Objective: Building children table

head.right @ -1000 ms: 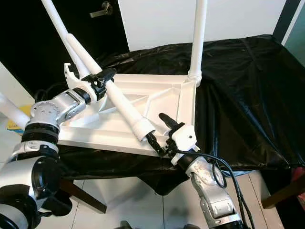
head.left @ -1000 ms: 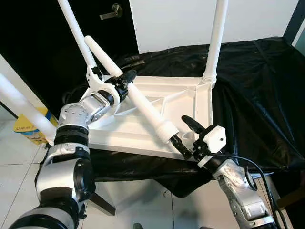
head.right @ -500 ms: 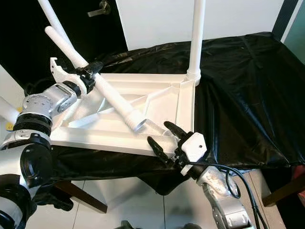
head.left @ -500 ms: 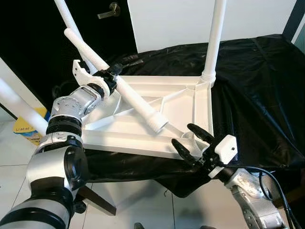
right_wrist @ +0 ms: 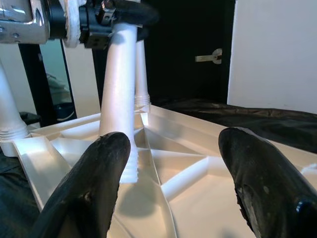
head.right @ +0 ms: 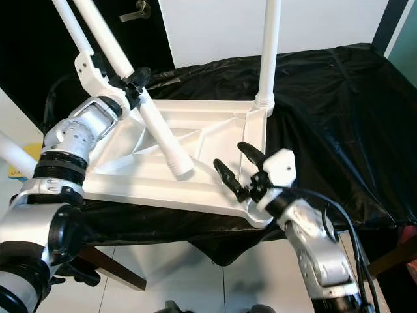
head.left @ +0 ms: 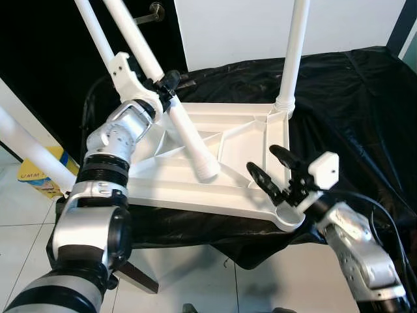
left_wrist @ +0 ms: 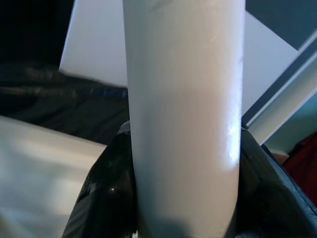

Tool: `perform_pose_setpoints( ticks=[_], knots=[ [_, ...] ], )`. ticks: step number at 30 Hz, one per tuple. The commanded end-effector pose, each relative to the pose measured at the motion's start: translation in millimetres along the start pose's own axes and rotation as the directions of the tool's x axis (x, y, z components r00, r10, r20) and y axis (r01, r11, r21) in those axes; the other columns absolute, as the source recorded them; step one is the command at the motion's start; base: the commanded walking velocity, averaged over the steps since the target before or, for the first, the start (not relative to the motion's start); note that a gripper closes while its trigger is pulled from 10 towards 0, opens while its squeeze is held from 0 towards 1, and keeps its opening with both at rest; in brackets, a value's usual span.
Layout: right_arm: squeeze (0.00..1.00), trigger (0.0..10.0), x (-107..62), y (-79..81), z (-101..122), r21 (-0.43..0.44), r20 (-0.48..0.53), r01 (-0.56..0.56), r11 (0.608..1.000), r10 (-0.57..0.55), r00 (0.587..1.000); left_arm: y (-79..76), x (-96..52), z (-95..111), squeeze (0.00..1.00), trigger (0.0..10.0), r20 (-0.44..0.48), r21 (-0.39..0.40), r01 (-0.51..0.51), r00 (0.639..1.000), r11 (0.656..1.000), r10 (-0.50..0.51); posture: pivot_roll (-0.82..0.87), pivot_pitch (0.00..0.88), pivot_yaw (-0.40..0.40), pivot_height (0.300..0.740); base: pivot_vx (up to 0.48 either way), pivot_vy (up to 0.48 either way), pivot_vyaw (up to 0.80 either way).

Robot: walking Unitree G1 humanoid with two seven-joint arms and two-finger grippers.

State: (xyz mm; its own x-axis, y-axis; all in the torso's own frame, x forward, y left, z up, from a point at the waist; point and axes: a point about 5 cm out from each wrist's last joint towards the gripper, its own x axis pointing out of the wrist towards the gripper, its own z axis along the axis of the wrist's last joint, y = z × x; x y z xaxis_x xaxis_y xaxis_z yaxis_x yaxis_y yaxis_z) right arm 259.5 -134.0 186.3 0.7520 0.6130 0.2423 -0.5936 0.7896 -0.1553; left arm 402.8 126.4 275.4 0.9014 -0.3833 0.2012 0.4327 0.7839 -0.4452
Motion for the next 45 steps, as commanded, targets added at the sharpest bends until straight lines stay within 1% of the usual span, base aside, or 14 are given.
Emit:
perform_pose_setpoints(
  ticks=[1,2,3,4,5,6,8,9,10,11,14,20,28,45],
  knots=[
    [0.0,10.0,5.1,3.8,-4,0.011,-0.038,-0.023,1.0,0.023,0.999,-24.8,-3.7,3,0.0,10.0,0.001,0.091,0.376,0.926,0.922,-0.378,-0.21,0.007,0.102,0.74,0.0,0.0,0.0],
    [0.0,10.0,5.1,3.8,-4,0.011,-0.038,-0.023,1.0,0.023,0.999,-24.8,-3.7,3,0.0,10.0,0.001,0.091,0.376,0.926,0.922,-0.378,-0.21,0.007,0.102,0.74,0.0,0.0,0.0],
    [0.23,10.0,11.3,4.0,-4,0.014,-0.049,-0.028,1.0,0.029,0.998,-33.3,-2.3,0,0.0,10.0,-0.009,0.144,0.395,0.918,0.907,-0.397,-0.2,0.0,0.102,0.74,0.0,0.0,0.0],
    [1.0,10.0,17.4,5.0,-3,0.022,-0.048,-0.036,0.999,0.037,0.998,-43.8,-1.2,-4,0.0,10.0,-0.023,0.204,0.416,0.907,0.886,-0.42,-0.19,0.0,0.093,0.74,0.0,0.0,0.0],
    [1.0,10.0,17.4,5.0,-3,0.022,-0.048,-0.036,0.999,0.037,0.998,-43.8,-1.2,-4,0.0,10.0,-0.023,0.204,0.416,0.907,0.886,-0.42,-0.19,0.0,0.093,0.74,0.0,0.0,0.0],
    [1.0,10.0,22.7,5.3,-3,0.029,-0.052,-0.037,0.999,0.039,0.998,-52.9,-0.9,-7,0.0,10.0,-0.03,0.248,0.433,0.897,0.867,-0.44,-0.19,0.0,0.087,0.74,0.0,0.0,0.0],
    [1.0,10.0,25.9,5.4,-3,0.034,-0.058,-0.035,0.999,0.037,0.998,-59.1,-1.0,-9,0.0,10.0,-0.032,0.272,0.444,0.891,0.854,-0.453,-0.19,0.0,0.087,0.74,0.0,0.0,0.0],
    [0.59,10.0,28.9,6.4,-4,0.038,-0.071,-0.041,0.998,0.044,0.997,-68.7,-1.6,-15,0.0,10.0,-0.045,0.305,0.463,0.88,0.832,-0.473,-0.18,0.0,0.086,0.74,0.0,0.0,0.0],
    [0.0,10.0,30.9,6.9,-7,0.04,-0.086,-0.044,0.998,0.048,0.995,-76.0,-2.2,-20,0.0,10.0,-0.057,0.326,0.478,0.871,0.815,-0.488,-0.18,0.0,0.085,0.74,0.0,0.0,0.0],
    [0.0,10.0,30.9,6.9,-7,0.04,-0.086,-0.044,0.998,0.048,0.995,-76.0,-2.2,-20,0.0,10.0,-0.057,0.326,0.478,0.871,0.815,-0.488,-0.18,0.0,0.085,0.74,0.0,0.0,0.0],
    [0.0,10.0,35.8,7.8,-10,0.051,-0.113,-0.053,0.997,0.058,0.992,-91.9,-2.9,-29,0.0,10.0,-0.076,0.368,0.507,0.852,0.78,-0.518,-0.17,0.0,0.078,0.74,0.0,0.0,0.0],
    [0.0,10.0,46.6,8.5,-14,0.054,-0.138,-0.047,0.997,0.054,0.989,-109.2,-4.2,-35,0.0,10.0,-0.068,0.395,0.53,0.831,0.75,-0.552,-0.16,0.0,0.074,0.74,0.0,0.0,0.0],
    [0.0,10.0,64.2,2.8,-18,0.051,-0.163,0.019,0.999,-0.01,0.987,-127.3,-8.7,-37,0.0,10.0,-0.04,0.396,0.551,0.81,0.735,-0.586,-0.16,0.0,0.067,0.74,0.0,0.0,0.0],
    [0.0,10.0,81.2,2.1,-23,0.04,-0.17,0.07,0.997,-0.062,0.984,-155.5,-20.9,-49,0.0,10.0,-0.025,0.358,0.612,0.762,0.706,-0.647,-0.16,0.0,0.064,0.74,0.0,0.0,0.0]
  ],
)
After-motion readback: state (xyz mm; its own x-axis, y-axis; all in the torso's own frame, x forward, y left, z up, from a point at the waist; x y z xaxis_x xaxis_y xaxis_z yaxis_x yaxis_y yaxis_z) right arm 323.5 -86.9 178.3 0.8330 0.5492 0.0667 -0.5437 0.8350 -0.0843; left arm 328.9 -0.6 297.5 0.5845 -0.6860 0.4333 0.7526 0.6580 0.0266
